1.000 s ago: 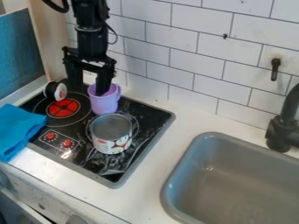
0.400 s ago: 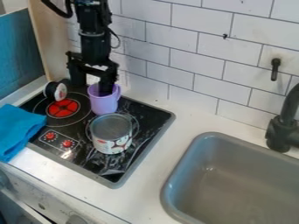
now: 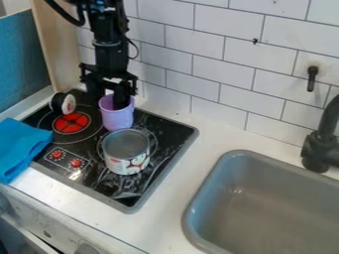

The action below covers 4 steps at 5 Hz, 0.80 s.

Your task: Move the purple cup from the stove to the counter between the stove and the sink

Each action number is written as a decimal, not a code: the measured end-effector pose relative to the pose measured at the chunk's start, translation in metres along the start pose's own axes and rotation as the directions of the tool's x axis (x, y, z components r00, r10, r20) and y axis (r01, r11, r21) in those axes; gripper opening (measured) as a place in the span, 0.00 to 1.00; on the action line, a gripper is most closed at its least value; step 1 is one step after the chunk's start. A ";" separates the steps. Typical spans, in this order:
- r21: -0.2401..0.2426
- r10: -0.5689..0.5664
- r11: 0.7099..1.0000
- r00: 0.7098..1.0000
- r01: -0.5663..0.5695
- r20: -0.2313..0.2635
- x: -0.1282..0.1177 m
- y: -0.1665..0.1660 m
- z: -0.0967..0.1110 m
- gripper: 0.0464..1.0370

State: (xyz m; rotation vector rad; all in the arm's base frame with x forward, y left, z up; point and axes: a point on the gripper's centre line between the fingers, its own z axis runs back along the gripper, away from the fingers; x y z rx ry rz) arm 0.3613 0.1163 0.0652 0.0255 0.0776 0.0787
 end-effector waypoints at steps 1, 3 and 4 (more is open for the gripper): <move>-0.002 0.005 1.000 1.000 -0.005 0.005 0.001 0.000 0.000 0.35; -0.011 0.043 0.999 0.999 -0.043 -0.001 -0.005 0.015 -0.002 0.05; -0.027 0.027 0.999 0.998 -0.025 0.058 -0.009 0.010 0.022 0.04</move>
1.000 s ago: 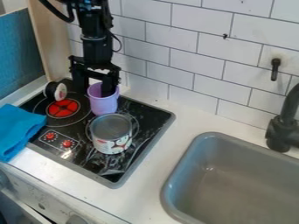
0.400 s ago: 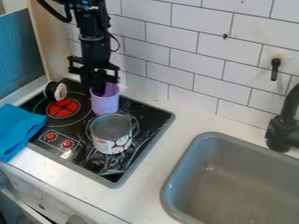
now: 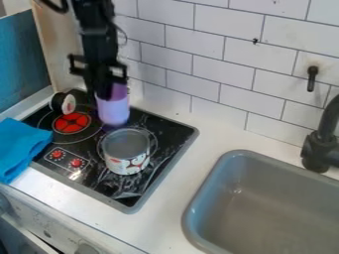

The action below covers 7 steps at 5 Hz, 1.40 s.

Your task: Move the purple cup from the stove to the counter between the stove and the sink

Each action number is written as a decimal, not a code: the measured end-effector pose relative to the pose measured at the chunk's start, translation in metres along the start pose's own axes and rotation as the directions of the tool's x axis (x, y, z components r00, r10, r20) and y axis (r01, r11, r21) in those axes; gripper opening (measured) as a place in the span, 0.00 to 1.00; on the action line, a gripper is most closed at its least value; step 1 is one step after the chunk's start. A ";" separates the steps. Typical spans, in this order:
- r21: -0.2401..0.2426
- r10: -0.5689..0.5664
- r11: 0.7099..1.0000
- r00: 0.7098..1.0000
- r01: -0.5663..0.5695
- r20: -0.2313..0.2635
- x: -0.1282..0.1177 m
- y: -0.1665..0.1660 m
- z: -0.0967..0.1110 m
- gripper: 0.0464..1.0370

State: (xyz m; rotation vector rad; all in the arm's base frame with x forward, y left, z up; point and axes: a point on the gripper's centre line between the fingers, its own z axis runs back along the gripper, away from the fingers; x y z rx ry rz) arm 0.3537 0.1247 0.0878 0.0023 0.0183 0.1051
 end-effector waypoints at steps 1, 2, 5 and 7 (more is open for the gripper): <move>-0.076 -0.039 0.996 0.995 0.046 0.095 0.009 -0.031 0.019 0.04; -0.150 -0.129 0.978 0.984 0.147 0.122 0.010 -0.079 0.026 0.04; -0.146 -0.310 0.938 0.949 0.315 0.058 -0.001 -0.149 0.001 0.04; -0.094 -0.306 0.947 0.951 0.308 0.028 0.005 -0.141 -0.022 0.04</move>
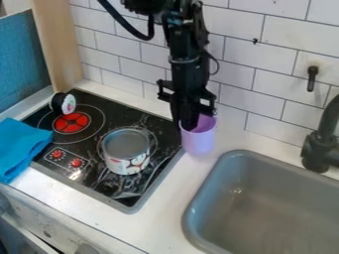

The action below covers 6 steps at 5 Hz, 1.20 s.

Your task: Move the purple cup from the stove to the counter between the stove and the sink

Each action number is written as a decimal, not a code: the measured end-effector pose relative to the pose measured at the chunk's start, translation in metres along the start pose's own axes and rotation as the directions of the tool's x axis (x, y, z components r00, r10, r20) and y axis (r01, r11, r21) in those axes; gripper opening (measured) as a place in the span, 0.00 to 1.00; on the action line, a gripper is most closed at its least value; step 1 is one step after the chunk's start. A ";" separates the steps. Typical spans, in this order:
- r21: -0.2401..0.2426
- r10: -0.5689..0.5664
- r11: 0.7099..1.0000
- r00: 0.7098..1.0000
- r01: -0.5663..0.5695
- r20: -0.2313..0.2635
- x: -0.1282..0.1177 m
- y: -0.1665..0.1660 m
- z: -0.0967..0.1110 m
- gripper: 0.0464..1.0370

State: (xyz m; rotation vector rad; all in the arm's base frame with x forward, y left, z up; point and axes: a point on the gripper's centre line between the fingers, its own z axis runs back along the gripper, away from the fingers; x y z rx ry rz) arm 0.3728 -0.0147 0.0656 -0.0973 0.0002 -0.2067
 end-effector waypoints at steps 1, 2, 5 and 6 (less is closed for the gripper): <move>-0.001 0.006 1.000 1.000 -0.006 -0.014 0.000 0.001 -0.007 0.04; 0.017 -0.007 1.000 1.000 0.008 -0.025 -0.001 -0.006 -0.011 0.04; 0.061 -0.010 0.998 0.998 0.014 -0.059 -0.005 -0.010 -0.013 0.57; 0.071 -0.004 0.997 1.000 0.006 -0.026 -0.011 -0.011 -0.002 0.87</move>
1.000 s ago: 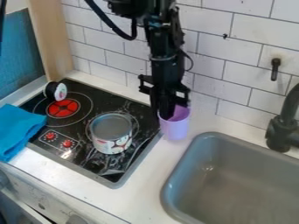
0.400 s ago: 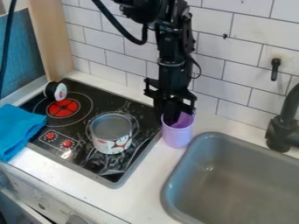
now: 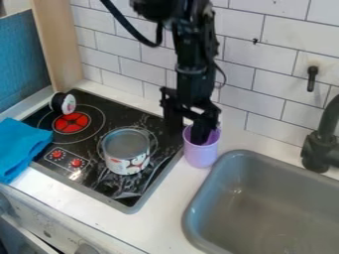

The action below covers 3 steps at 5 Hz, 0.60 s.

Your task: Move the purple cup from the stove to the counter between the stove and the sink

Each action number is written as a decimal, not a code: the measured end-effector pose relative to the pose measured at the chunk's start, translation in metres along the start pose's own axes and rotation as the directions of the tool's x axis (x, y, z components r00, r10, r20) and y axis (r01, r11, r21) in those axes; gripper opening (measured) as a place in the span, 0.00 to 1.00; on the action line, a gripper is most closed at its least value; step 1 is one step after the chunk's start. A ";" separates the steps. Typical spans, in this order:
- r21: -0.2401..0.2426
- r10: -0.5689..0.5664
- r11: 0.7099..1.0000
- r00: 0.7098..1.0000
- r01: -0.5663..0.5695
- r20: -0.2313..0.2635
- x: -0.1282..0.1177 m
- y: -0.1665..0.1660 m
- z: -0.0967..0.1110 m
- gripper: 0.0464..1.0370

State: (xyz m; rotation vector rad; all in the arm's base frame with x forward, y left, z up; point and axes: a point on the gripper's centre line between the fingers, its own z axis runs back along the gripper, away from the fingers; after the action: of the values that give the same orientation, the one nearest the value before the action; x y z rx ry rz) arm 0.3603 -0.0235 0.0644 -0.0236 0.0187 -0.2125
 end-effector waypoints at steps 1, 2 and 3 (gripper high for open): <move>0.012 0.004 1.000 0.997 -0.005 0.079 -0.009 -0.001 0.031 0.98; 0.020 0.024 0.999 0.993 -0.026 0.113 -0.034 0.012 0.056 0.97; 0.042 0.004 0.999 1.000 -0.003 -0.023 -0.066 0.021 0.071 0.97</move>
State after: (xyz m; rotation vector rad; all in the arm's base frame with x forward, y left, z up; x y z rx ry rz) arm 0.3018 0.0128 0.1360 0.0208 0.0368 -0.2101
